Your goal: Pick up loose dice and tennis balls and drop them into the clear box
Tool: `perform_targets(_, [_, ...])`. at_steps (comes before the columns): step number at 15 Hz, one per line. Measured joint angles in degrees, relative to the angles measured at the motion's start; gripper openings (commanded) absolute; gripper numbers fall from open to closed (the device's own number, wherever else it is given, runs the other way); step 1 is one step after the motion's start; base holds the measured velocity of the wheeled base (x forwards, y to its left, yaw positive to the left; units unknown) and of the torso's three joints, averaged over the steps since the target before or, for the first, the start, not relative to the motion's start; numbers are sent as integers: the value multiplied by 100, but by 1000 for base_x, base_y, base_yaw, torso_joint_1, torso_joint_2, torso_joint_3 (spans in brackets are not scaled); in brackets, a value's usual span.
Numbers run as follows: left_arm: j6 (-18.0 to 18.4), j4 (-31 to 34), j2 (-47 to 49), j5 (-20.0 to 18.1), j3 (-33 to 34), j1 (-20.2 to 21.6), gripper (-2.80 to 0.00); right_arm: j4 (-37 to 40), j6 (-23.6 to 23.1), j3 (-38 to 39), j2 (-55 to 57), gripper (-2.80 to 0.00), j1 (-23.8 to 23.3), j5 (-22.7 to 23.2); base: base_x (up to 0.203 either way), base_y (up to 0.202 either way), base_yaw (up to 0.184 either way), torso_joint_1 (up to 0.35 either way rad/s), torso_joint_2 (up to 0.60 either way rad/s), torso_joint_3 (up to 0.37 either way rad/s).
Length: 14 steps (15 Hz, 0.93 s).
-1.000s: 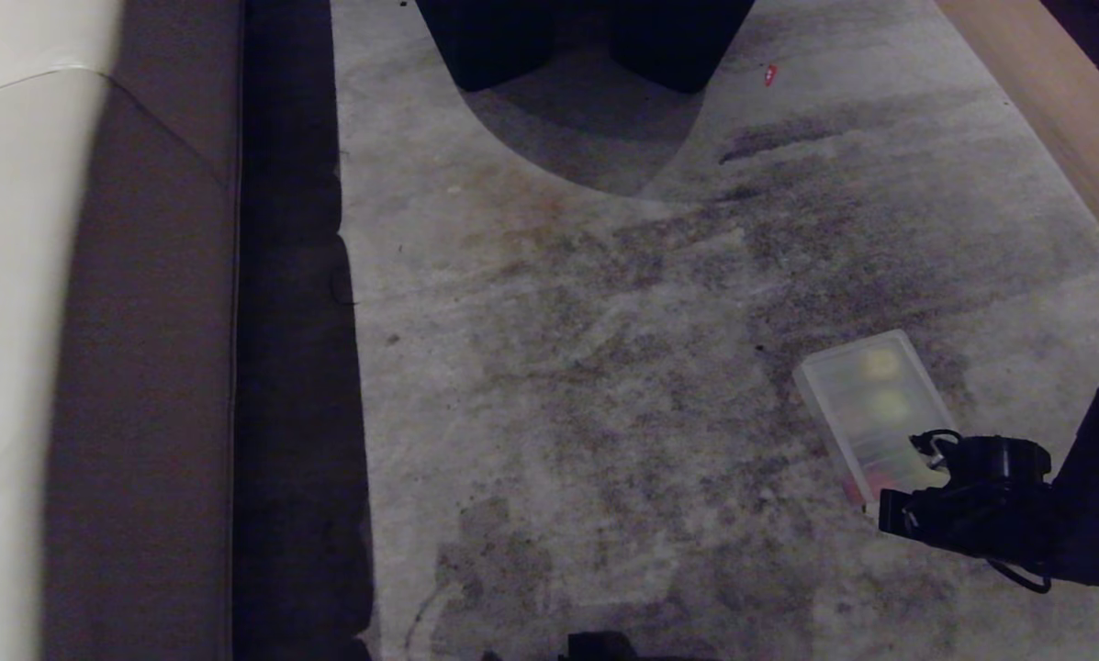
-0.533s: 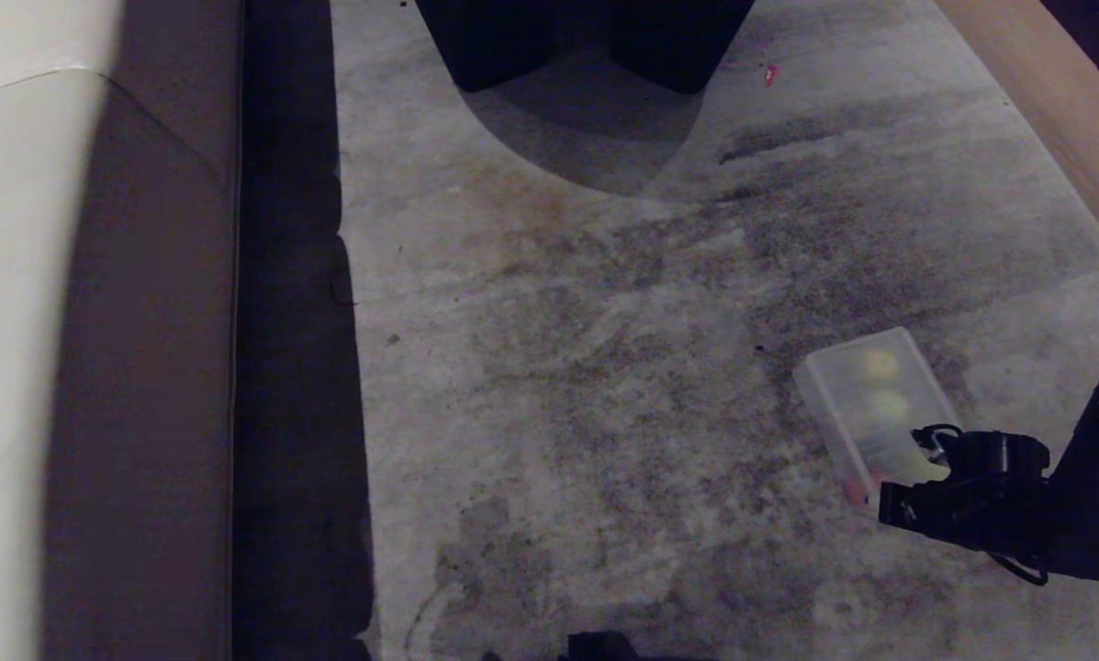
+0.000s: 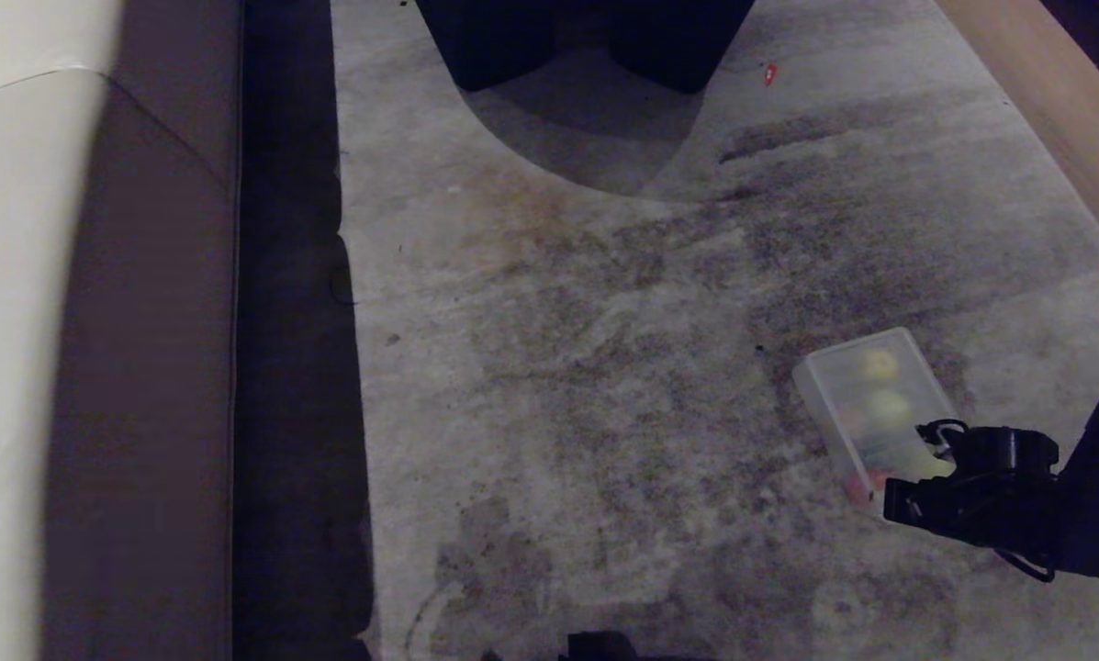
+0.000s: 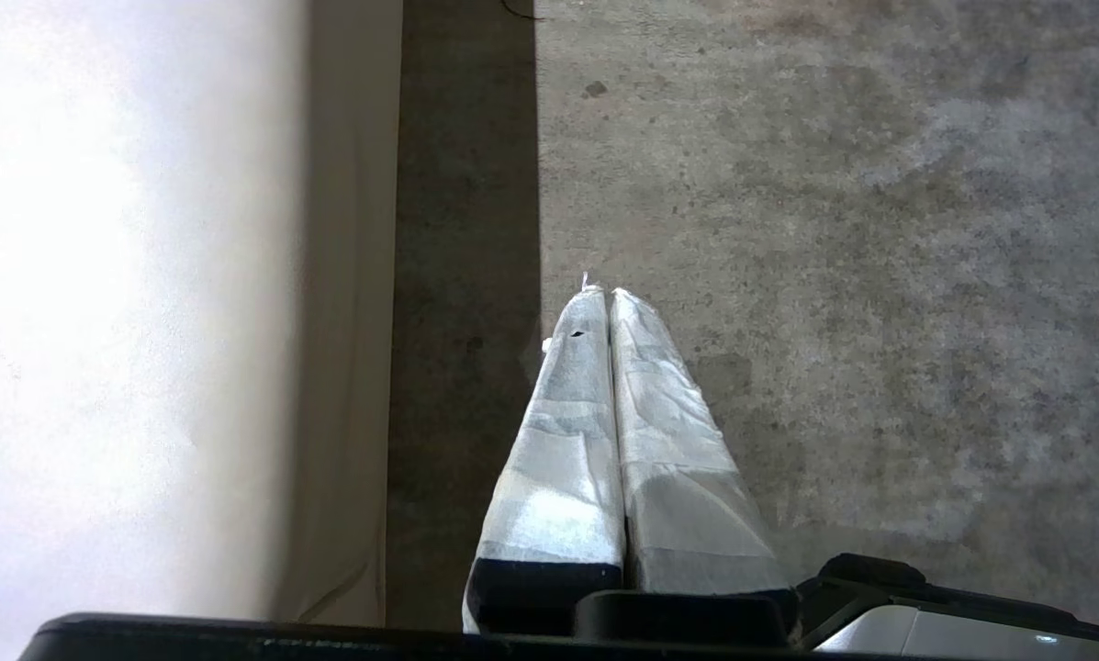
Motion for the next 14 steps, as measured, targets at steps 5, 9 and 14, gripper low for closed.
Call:
perform_targets(5, [0,-3,0,0,0,0,-280,11,14,740,-1081,-280,-20,30,0,0,0,0,0,0])
perform_targets(9, [0,-2,0,0,0,0,-280,303,-18,1793,-2916,-280,64,166,0,0,0,0,0,0])
perform_targets(14, [0,-2,0,0,0,0,-280,1565,-98,3288,-6203,-280,691,-54,0,0,0,0,0,0])
